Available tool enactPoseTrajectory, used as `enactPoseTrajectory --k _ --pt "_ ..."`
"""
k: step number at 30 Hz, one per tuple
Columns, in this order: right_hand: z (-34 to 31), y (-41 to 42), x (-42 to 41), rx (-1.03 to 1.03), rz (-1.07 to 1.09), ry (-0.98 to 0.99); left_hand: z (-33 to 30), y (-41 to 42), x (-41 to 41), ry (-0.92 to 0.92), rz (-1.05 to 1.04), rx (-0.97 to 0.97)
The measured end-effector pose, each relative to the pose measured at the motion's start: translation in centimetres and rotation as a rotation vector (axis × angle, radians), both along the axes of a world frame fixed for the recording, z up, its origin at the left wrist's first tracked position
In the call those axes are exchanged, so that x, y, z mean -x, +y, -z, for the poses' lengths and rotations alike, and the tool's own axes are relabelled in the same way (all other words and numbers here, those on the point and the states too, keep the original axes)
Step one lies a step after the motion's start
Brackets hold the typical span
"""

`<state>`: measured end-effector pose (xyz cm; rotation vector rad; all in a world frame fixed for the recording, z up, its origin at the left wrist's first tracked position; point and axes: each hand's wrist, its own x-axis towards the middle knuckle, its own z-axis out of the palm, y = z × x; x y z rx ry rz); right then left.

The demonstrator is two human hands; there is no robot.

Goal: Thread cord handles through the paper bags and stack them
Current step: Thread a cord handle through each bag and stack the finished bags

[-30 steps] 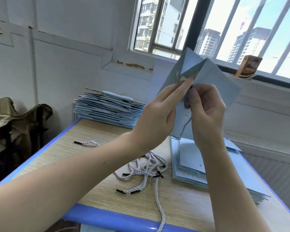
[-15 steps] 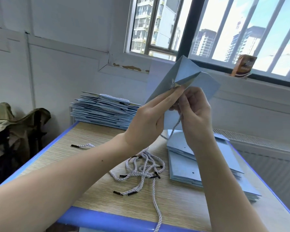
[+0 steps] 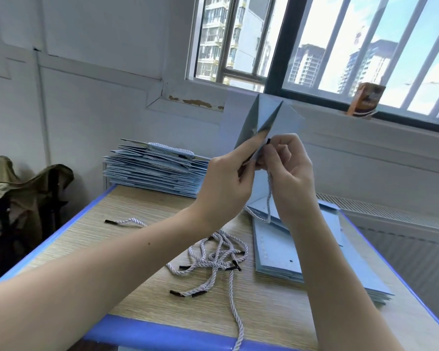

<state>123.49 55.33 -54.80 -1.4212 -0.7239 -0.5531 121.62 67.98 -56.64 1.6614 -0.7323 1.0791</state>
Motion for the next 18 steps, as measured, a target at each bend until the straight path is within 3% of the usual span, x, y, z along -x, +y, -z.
enactPoseTrajectory --k 9,13,18 --pt "-0.2 0.4 0.4 -0.027 -0.102 -0.036 0.0 0.9 -0.6 -0.340 -0.150 -0.203" --pt "0.3 0.3 0.0 -0.017 0.021 0.086 0.4 0.8 -1.4 -0.219 -0.137 -0.262" --pt "0.9 -0.4 -0.8 0.016 0.161 0.204 0.1 1.2 -1.6 0.033 -0.025 -0.142"
